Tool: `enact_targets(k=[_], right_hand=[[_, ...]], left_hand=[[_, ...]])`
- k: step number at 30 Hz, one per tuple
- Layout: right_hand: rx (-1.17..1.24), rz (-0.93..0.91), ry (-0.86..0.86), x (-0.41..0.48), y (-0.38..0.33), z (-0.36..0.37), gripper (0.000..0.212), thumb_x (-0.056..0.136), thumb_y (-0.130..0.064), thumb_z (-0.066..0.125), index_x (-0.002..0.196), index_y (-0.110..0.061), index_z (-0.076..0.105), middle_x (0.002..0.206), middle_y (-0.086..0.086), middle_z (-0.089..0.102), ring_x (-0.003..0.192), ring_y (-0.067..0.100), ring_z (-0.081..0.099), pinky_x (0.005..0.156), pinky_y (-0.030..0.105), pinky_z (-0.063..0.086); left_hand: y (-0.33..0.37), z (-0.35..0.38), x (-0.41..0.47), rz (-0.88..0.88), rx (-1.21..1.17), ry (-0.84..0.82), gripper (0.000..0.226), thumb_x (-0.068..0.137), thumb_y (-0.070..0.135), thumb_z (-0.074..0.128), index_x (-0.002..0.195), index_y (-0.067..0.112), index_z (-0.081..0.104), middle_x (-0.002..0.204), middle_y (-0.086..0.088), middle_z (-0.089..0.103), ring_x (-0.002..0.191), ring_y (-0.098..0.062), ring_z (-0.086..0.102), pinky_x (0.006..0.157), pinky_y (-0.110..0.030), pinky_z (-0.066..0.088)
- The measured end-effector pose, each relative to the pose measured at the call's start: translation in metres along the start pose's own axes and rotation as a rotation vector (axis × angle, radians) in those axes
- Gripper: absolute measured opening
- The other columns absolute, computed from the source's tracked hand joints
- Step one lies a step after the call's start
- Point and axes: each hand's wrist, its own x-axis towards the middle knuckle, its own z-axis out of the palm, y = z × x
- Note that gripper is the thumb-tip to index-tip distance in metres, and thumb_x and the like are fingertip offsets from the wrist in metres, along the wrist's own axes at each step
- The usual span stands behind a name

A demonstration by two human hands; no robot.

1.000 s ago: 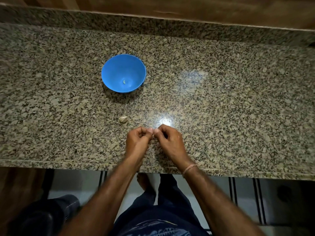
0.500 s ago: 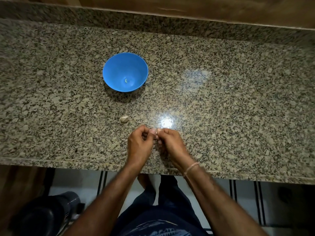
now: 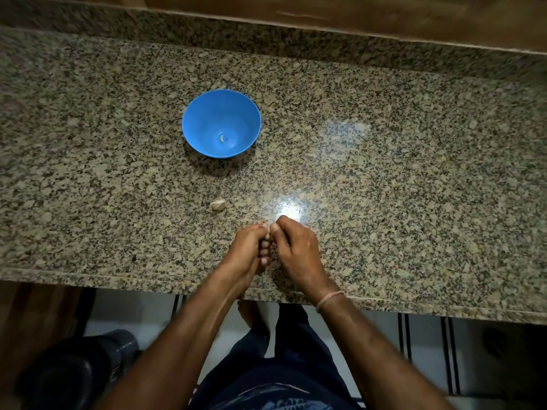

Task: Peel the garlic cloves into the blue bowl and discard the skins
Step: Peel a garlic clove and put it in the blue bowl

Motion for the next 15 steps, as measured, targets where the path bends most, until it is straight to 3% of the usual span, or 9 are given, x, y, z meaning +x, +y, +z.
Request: enact_targets(k=[2,4,5,6,9,11,13,15], right_hand=[[0.13,0.082,-0.02,0.002,-0.001,-0.001,0.033,0.108,-0.023,0.053,0.076,-0.019,0.052,0.065,-0.009,0.048,0.056,0.001,0.04,0.053,0.014,0.033],[0.588,0.432,-0.175,0.006,-0.006,-0.004,0.033,0.109,-0.024,0.051,0.076,-0.019,0.055,0.062,-0.01,0.049,0.055,0.003,0.041,0.05,0.015,0.034],[0.715,0.582,-0.236,0.007,-0.009,-0.006,0.032,0.108,-0.024,0.05,0.078,-0.018,0.056,0.061,-0.009,0.049,0.055,0.007,0.042,0.05,0.018,0.036],[0.696,0.593,-0.249,0.007,-0.01,-0.007,0.032,0.109,-0.025,0.05,0.079,-0.017,0.056,0.061,-0.009,0.049,0.055,0.006,0.042,0.05,0.018,0.036],[0.077,0.076,-0.053,0.001,0.002,-0.001,0.033,0.108,-0.024,0.053,0.076,-0.019,0.05,0.065,-0.011,0.045,0.056,0.001,0.039,0.054,0.013,0.032],[-0.135,-0.125,0.033,0.002,0.01,0.0,0.031,0.108,-0.023,0.052,0.078,-0.02,0.045,0.068,-0.013,0.041,0.063,0.002,0.036,0.058,0.016,0.028],[-0.057,-0.107,0.025,0.005,0.011,-0.002,0.032,0.108,-0.026,0.052,0.077,-0.019,0.048,0.067,-0.013,0.043,0.063,0.003,0.037,0.059,0.019,0.03],[0.391,0.214,-0.069,0.009,0.002,-0.006,0.035,0.108,-0.027,0.052,0.075,-0.016,0.055,0.065,-0.008,0.049,0.06,0.008,0.041,0.058,0.023,0.037]], left_hand=[[-0.004,0.004,-0.004,0.181,0.276,0.101,0.026,0.112,0.026,0.041,0.091,0.017,0.054,0.075,0.006,0.051,0.06,-0.006,0.045,0.054,-0.018,0.035],[-0.013,0.003,-0.006,0.506,0.694,0.303,0.024,0.111,0.027,0.042,0.091,0.019,0.052,0.079,0.006,0.053,0.067,-0.007,0.046,0.056,-0.014,0.035],[-0.016,0.004,-0.005,0.578,0.736,0.332,0.025,0.111,0.026,0.042,0.088,0.019,0.05,0.078,0.005,0.053,0.068,-0.007,0.046,0.057,-0.014,0.036],[-0.017,0.006,-0.004,0.534,0.676,0.325,0.027,0.111,0.027,0.042,0.086,0.02,0.051,0.078,0.003,0.055,0.068,-0.009,0.047,0.057,-0.014,0.036],[-0.012,0.005,0.002,0.132,0.168,0.137,0.033,0.111,0.029,0.043,0.083,0.018,0.055,0.071,0.0,0.053,0.06,-0.011,0.047,0.054,-0.025,0.039],[-0.003,0.006,0.0,-0.041,-0.026,0.043,0.036,0.111,0.029,0.043,0.078,0.017,0.051,0.061,0.005,0.044,0.051,-0.008,0.038,0.047,-0.022,0.033],[-0.002,0.009,-0.003,0.092,0.222,0.105,0.034,0.111,0.03,0.043,0.082,0.017,0.053,0.066,0.005,0.048,0.054,-0.007,0.041,0.046,-0.016,0.033],[-0.008,0.01,-0.002,0.463,0.677,0.27,0.03,0.112,0.031,0.042,0.087,0.019,0.054,0.076,0.005,0.052,0.064,-0.006,0.043,0.052,-0.013,0.035]])
